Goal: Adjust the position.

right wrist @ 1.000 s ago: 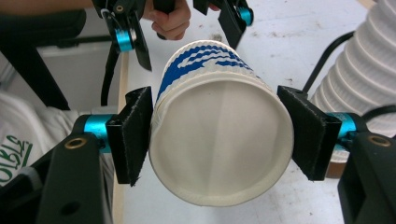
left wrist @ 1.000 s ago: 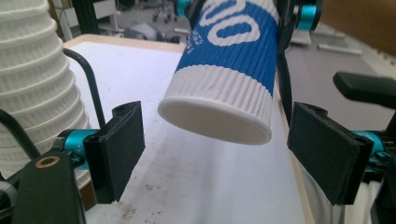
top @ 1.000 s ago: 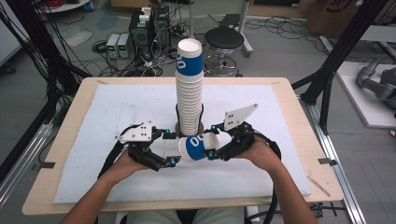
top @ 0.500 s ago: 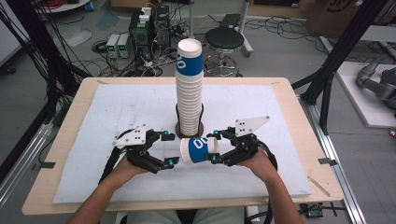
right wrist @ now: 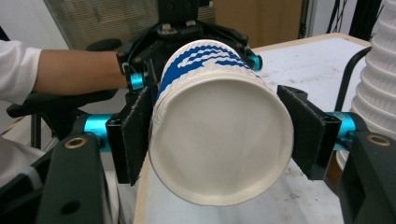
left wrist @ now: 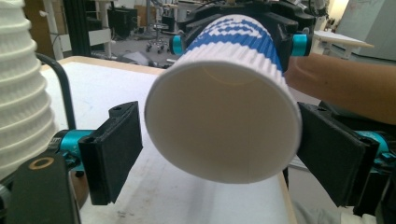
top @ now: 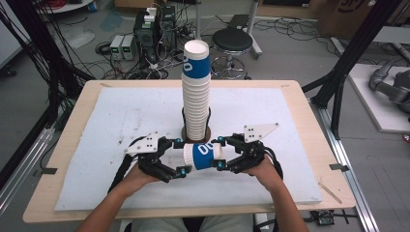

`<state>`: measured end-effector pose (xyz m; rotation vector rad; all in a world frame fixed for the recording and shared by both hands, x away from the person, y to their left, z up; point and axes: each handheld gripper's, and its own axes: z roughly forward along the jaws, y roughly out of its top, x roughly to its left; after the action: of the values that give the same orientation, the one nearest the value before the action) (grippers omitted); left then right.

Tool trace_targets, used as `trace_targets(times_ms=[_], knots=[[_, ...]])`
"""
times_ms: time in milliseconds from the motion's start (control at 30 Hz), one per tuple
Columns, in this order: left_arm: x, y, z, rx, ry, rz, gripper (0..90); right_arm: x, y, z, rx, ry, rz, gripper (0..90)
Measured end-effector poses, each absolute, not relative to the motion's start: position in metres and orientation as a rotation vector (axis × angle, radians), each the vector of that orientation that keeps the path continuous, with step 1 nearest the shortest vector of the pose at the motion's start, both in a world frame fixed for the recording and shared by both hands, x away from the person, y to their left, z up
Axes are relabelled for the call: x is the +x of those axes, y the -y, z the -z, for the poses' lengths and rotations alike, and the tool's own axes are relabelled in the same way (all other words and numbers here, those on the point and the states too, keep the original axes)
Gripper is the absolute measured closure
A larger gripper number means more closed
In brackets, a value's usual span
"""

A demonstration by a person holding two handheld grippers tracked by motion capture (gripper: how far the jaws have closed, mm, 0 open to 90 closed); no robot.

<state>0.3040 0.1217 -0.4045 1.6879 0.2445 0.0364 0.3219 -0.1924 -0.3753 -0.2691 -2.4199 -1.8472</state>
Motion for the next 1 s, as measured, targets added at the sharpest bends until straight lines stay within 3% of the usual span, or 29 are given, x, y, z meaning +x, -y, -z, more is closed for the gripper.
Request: trace_targets(times_ms=[167, 500, 733, 867, 1000], knots=[[0.305, -0.119, 0.404, 1.672, -0.234, -0.016, 16.9, 0.322, 0.191, 0.377, -0.262, 2.421, 1.827, 31.1], [0.306, -0.125, 0.401, 1.678, -0.191, -0.02, 27.2, 0.322, 0.191, 0.378, -0.253, 2.431, 1.795, 32.2], [0.306, -0.126, 0.39, 1.718, -0.162, -0.031, 29.7, 0.321, 0.19, 0.373, -0.26, 2.459, 1.745, 31.6], [0.306, -0.127, 0.387, 1.741, -0.168, -0.048, 30.6, 0.32, 0.188, 0.369, -0.31, 2.454, 1.747, 20.6], [0.307, -0.129, 0.385, 1.784, -0.184, -0.063, 30.8, 0.32, 0.189, 0.365, -0.329, 2.485, 1.728, 20.6]])
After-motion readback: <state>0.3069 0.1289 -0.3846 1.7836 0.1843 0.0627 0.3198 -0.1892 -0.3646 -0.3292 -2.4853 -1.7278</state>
